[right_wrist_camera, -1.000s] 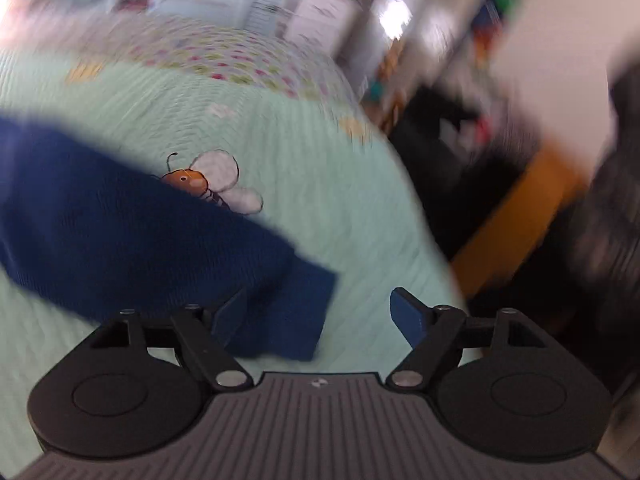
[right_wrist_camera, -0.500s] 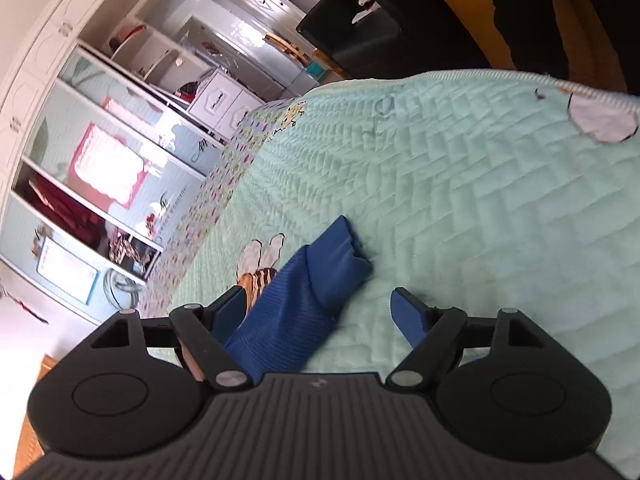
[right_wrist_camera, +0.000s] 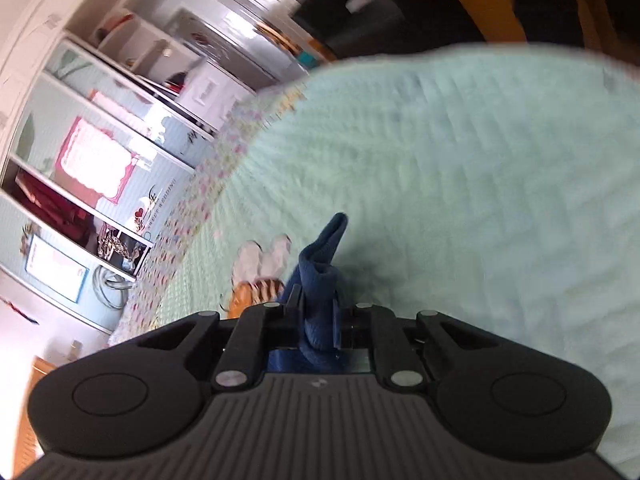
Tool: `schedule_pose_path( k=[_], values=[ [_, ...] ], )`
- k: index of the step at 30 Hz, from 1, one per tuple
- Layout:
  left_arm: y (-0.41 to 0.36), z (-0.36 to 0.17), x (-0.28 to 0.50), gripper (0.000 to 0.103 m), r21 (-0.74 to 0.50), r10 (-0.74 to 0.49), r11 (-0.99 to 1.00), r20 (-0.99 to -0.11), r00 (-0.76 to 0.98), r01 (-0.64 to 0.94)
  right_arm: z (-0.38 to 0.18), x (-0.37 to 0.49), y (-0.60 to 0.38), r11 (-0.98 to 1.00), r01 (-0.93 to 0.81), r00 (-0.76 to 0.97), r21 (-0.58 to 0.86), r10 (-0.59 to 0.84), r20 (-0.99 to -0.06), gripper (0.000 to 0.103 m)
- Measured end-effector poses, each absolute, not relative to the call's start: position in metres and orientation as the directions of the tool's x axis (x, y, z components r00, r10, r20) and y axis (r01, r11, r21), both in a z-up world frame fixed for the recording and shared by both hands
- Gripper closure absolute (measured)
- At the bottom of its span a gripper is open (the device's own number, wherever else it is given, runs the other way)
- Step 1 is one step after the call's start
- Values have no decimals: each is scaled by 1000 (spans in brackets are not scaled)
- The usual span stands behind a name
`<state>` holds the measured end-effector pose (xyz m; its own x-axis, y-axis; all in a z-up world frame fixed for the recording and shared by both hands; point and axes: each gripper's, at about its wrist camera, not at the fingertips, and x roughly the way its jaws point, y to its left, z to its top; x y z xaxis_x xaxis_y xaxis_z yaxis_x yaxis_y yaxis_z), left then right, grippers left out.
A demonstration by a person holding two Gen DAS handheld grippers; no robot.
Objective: Fold clothes
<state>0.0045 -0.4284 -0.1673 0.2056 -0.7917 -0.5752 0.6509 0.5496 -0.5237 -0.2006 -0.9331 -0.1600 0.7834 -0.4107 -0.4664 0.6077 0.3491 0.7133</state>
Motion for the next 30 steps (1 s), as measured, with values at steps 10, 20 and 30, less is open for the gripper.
schedule_pose_path(
  k=[10,20,30],
  values=[
    [-428,-166,9,7,-551,-795,549,-576,191,629,-182,-226,-946,266,720,684,641,-433,-587,82],
    [-417,-157,15,7,-612,-800,558,-577,166,561,-136,-261,-844,418,722,685,551,-540,-488,41],
    [-309,-105,2,6,-448,-680,721,-603,418,528,-155,-249,-660,525,280,889,804,173,-423,41]
  ],
)
